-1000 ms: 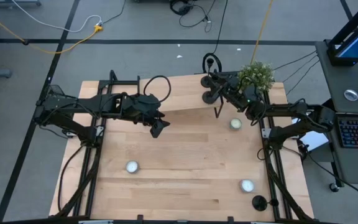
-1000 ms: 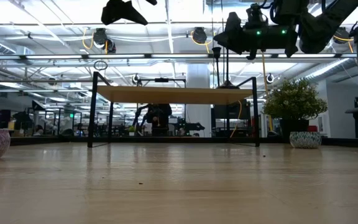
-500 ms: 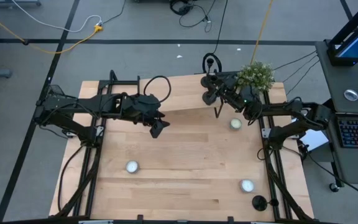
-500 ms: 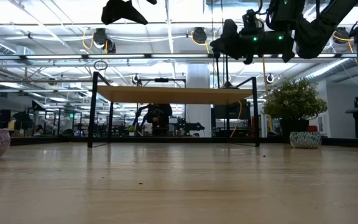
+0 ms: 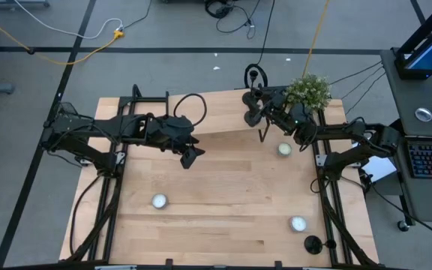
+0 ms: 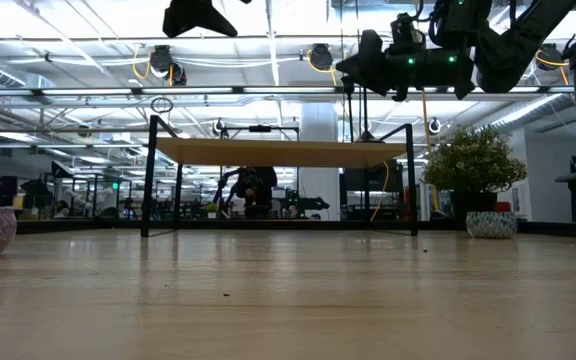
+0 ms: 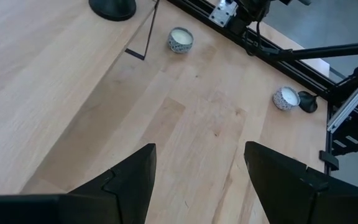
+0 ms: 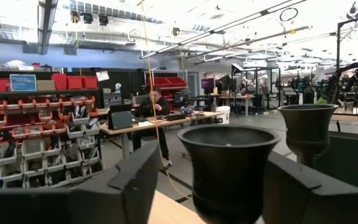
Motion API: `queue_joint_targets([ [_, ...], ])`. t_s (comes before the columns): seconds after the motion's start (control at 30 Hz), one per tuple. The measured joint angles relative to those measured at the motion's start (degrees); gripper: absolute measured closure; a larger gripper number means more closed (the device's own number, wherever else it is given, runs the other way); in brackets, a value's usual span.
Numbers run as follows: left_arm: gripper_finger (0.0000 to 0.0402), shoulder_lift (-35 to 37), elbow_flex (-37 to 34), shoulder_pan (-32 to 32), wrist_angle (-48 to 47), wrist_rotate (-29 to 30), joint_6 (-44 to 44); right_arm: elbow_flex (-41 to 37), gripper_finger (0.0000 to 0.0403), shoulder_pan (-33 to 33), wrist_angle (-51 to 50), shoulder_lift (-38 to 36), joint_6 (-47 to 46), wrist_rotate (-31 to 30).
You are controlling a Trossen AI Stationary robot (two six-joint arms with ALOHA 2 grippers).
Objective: Pick & Place candle stick holders
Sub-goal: Put the black candle holder on the shelf
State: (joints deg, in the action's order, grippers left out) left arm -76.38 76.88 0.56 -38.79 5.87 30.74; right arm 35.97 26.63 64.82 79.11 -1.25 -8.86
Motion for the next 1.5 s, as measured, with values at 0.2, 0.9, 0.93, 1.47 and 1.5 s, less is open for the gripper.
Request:
queue_joint_targets([
  [0.2, 0.0149, 0.0, 0.0, 0.0, 0.0, 0.0, 0.0, 0.0, 0.012, -0.1, -0.6, 0.0, -0.8, 0.0],
  [0.9, 0.0149, 0.0, 0.0, 0.1, 0.0, 0.1, -0.5, 0.0, 0.0104, -3.9, -25.3, -12.8, 5.4, -6.3],
  [0.93, 0.0149, 0.0, 0.0, 0.3, 0.0, 0.1, -0.5, -0.1, 0.0104, -3.9, -26.6, -13.3, 5.4, -6.5],
  [1.47, 0.0149, 0.0, 0.0, 4.6, 0.0, 3.1, -0.7, -0.1, 0.0124, -11.9, -56.9, -31.2, -0.1, -7.7],
  [1.5, 0.0149, 0.0, 0.0, 4.9, 0.1, 3.5, -0.7, -0.1, 0.0126, -13.3, -59.0, -32.7, -0.7, -7.6],
])
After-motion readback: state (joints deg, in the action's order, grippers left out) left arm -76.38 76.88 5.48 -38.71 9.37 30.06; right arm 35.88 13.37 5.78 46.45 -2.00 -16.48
